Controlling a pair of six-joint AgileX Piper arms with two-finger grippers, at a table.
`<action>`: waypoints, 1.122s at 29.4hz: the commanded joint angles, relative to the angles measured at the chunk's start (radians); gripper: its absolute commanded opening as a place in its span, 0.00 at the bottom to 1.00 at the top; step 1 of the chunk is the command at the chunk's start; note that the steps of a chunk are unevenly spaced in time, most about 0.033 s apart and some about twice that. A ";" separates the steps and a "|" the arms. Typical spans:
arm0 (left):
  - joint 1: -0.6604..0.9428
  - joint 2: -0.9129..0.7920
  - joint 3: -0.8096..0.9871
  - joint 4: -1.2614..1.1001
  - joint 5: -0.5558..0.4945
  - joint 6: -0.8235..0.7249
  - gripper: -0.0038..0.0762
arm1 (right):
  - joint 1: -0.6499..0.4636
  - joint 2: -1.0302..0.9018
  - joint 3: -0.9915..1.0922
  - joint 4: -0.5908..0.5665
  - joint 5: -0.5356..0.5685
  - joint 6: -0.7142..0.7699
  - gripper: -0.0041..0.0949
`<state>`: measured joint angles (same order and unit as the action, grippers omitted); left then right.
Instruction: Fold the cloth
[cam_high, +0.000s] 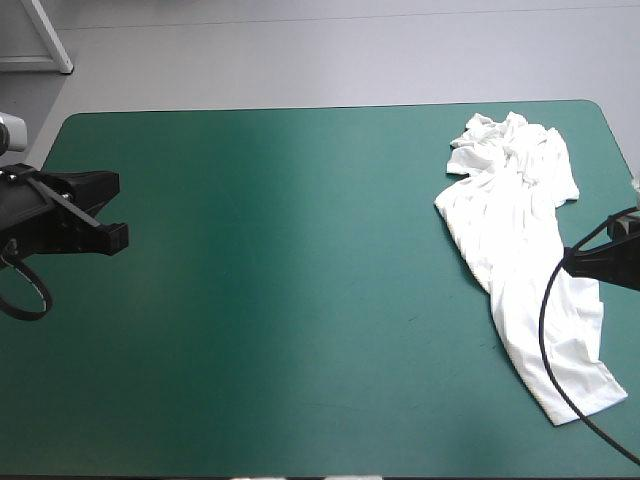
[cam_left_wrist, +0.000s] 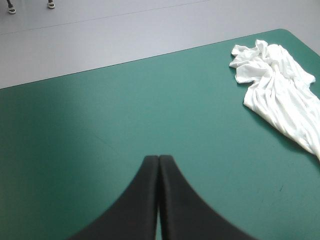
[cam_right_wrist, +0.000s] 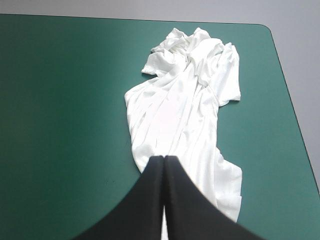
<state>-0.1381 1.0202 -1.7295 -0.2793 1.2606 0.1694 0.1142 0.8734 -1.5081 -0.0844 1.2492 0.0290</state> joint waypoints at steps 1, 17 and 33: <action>-0.003 -0.007 -0.018 -0.024 0.024 -0.005 0.04 | -0.010 0.002 -0.021 -0.047 -0.068 0.052 0.02; -0.003 0.008 -0.018 -0.024 0.024 -0.005 0.04 | -0.010 0.133 -0.023 -0.084 -0.078 0.096 0.49; -0.003 0.033 -0.018 -0.024 0.024 -0.005 0.04 | -0.108 0.663 -0.286 0.067 -0.033 0.096 0.56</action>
<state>-0.1381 1.0606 -1.7295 -0.2793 1.2606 0.1694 0.0643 1.4775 -1.7563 -0.0763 1.2500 0.1356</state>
